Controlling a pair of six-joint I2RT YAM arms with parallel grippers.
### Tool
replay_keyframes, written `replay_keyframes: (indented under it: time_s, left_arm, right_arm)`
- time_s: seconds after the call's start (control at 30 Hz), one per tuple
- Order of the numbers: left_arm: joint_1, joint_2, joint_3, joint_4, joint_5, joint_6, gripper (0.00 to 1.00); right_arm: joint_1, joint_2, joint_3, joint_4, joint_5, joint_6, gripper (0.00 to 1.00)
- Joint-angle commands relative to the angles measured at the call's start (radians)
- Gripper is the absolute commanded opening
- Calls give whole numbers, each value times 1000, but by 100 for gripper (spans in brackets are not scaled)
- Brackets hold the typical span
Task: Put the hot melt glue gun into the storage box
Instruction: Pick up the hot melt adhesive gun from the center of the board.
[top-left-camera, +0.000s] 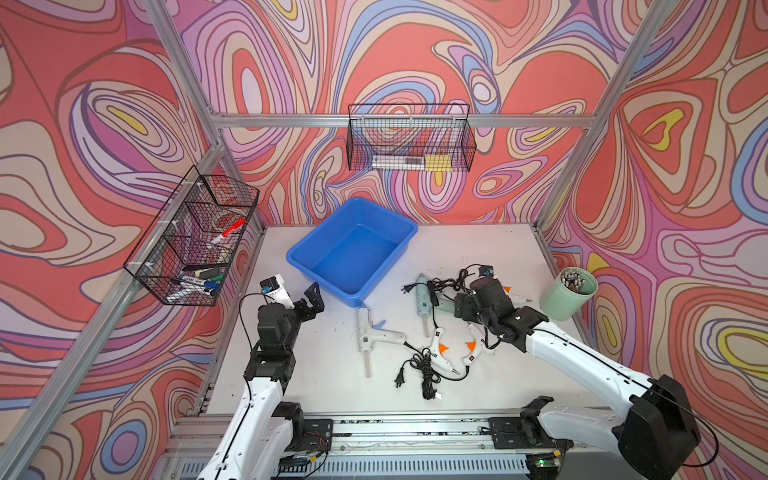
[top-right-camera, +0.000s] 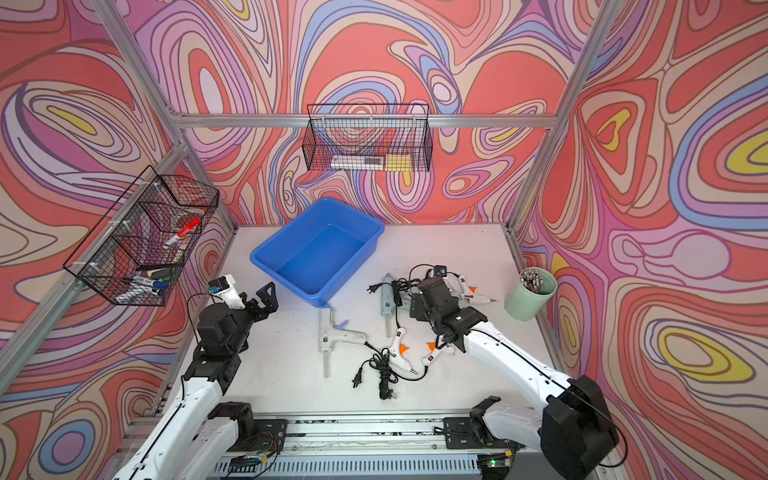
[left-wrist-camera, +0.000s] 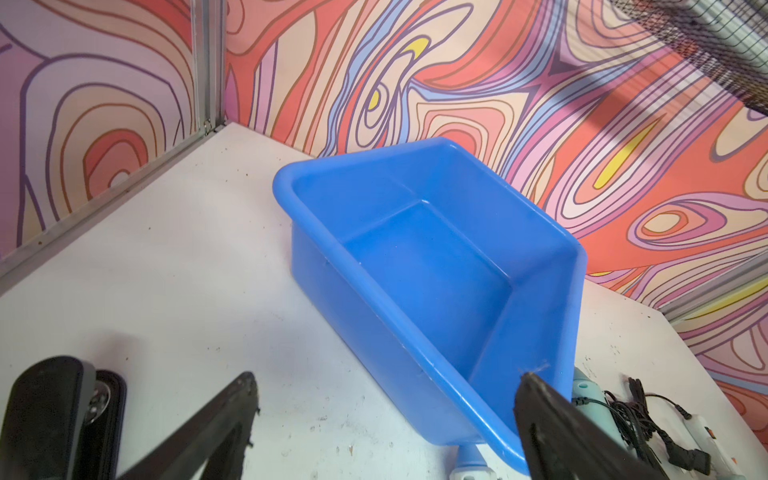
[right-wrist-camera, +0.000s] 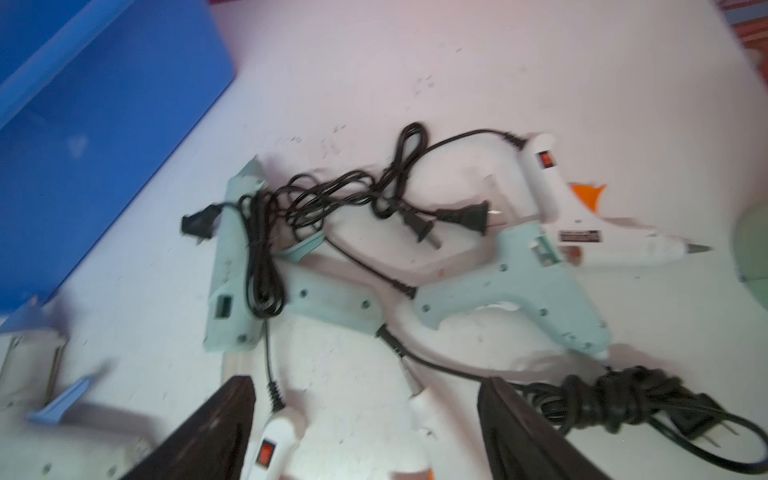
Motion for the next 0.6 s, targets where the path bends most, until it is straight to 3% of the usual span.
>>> replay_keyframes:
  time_s: [0.0, 0.17, 0.4, 0.57]
  left_arm:
    - [0, -9, 28, -84, -15, -57, 99]
    - [0, -18, 47, -125, -26, -77, 99]
    - [0, -27, 59, -161, -51, -89, 99]
    - [0, -38, 68, -187, -65, -77, 99]
  right_arm:
    - [80, 86, 58, -21, -134, 18, 83]
    - [154, 283, 154, 52, -364, -144, 83]
    - [234, 546, 342, 27, -405, -303, 78]
    - [282, 692, 456, -48, -428, -462, 83]
